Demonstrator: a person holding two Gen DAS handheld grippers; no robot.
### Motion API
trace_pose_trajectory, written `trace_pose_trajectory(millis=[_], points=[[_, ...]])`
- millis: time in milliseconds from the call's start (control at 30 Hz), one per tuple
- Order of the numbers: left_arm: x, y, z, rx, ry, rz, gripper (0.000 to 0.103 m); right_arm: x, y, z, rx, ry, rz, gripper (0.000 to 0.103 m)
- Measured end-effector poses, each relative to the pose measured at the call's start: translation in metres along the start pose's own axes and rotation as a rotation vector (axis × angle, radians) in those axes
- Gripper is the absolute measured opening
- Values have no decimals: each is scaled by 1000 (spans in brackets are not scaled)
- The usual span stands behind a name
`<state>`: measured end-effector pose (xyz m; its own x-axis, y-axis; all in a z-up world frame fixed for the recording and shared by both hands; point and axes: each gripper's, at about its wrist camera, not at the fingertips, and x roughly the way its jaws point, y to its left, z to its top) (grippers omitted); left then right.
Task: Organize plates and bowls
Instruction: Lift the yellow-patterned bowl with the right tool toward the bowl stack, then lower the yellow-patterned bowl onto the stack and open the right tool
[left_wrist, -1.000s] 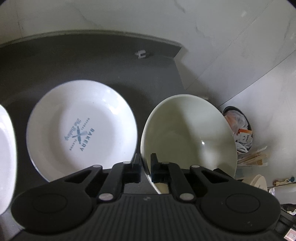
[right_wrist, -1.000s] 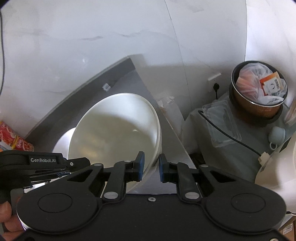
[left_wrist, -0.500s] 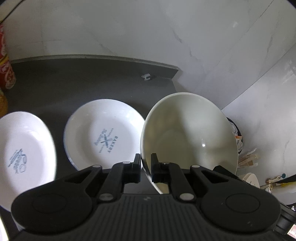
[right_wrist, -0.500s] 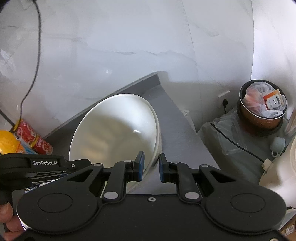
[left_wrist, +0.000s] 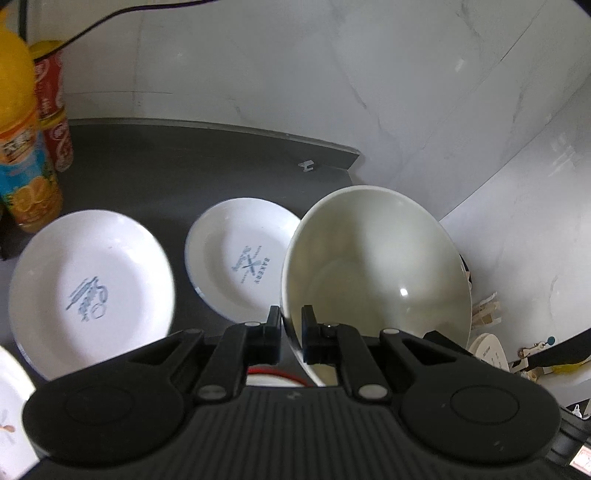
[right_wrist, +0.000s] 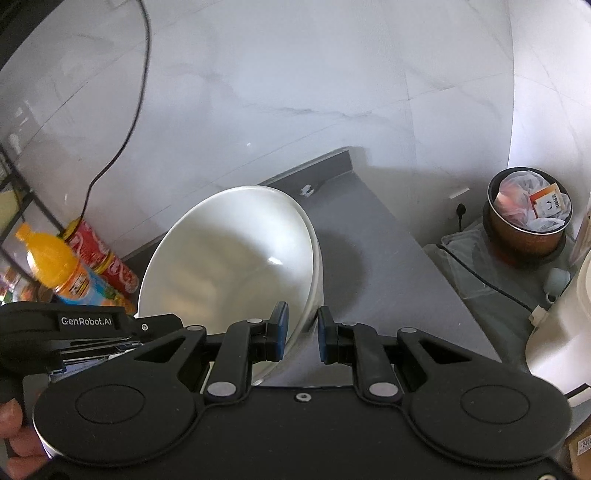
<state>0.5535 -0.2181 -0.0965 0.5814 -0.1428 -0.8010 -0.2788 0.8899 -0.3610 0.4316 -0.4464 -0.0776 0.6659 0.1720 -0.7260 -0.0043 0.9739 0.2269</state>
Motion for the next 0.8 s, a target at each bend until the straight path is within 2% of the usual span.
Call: trace_pose_trajectory(millis=[400,800], points=[[-34,38,-32,-2,14,-1,8,-21,37,-34,-32,21,-19,17],[-36,59,-66,-1,81,14,8,-26,53,-69,-17,70,-51,17]])
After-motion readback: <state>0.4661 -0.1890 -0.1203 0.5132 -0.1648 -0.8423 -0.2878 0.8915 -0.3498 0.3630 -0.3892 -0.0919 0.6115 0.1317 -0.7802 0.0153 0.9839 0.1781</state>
